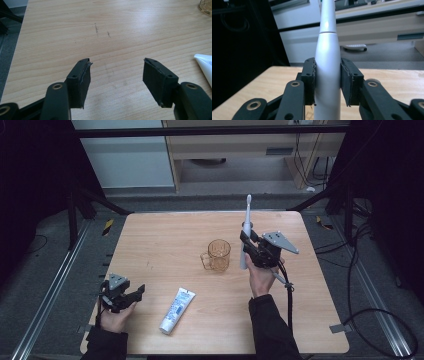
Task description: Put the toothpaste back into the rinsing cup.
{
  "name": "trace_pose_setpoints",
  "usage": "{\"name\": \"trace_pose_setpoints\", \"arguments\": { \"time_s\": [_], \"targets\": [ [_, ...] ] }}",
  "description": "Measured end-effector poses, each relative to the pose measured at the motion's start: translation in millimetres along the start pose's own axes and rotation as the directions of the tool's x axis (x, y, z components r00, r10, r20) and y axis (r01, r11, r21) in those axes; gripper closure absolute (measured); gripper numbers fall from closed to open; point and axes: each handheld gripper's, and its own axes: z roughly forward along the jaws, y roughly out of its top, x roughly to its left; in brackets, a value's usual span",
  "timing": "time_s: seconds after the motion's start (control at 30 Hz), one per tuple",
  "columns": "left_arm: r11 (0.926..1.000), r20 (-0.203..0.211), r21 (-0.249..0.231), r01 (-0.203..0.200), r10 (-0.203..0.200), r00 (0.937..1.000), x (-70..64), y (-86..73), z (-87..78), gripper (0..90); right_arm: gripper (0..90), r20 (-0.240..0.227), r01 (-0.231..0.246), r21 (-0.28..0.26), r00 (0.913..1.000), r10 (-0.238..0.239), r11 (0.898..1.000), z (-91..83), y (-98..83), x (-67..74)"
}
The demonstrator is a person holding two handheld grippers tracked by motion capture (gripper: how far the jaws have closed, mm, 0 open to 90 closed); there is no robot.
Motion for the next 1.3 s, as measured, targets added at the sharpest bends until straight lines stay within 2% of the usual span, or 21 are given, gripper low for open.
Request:
{"name": "trace_pose_setpoints", "arguments": {
  "time_s": [0.17,0.47,0.67,1.3],
  "targets": [
    [1.0000,0.001,-0.003,0.002,-0.002,1.0000,-0.1,0.0,-0.2,38.7,66.9,-0.001,-0.012,-0.018,0.9999,0.012,1.000,9.9,4.3,4.6],
    [1.0000,-0.002,-0.003,0.003,-0.003,1.0000,0.7,-0.1,-0.5,38.7,66.9,0.005,0.003,-0.039,1.0000,-0.003,0.999,25.5,10.2,11.2],
    [1.0000,-0.002,-0.002,0.003,-0.003,1.0000,0.9,-0.2,-0.3,38.7,66.9,0.009,-0.014,-0.075,0.9998,0.015,0.997,32.1,11.6,13.3],
    [1.0000,-0.003,-0.007,0.004,-0.004,1.0000,1.4,-0.1,-0.5,38.8,66.9,0.013,-0.024,-0.089,0.9996,0.025,0.996,62.6,5.1,22.5]
  ]
}}
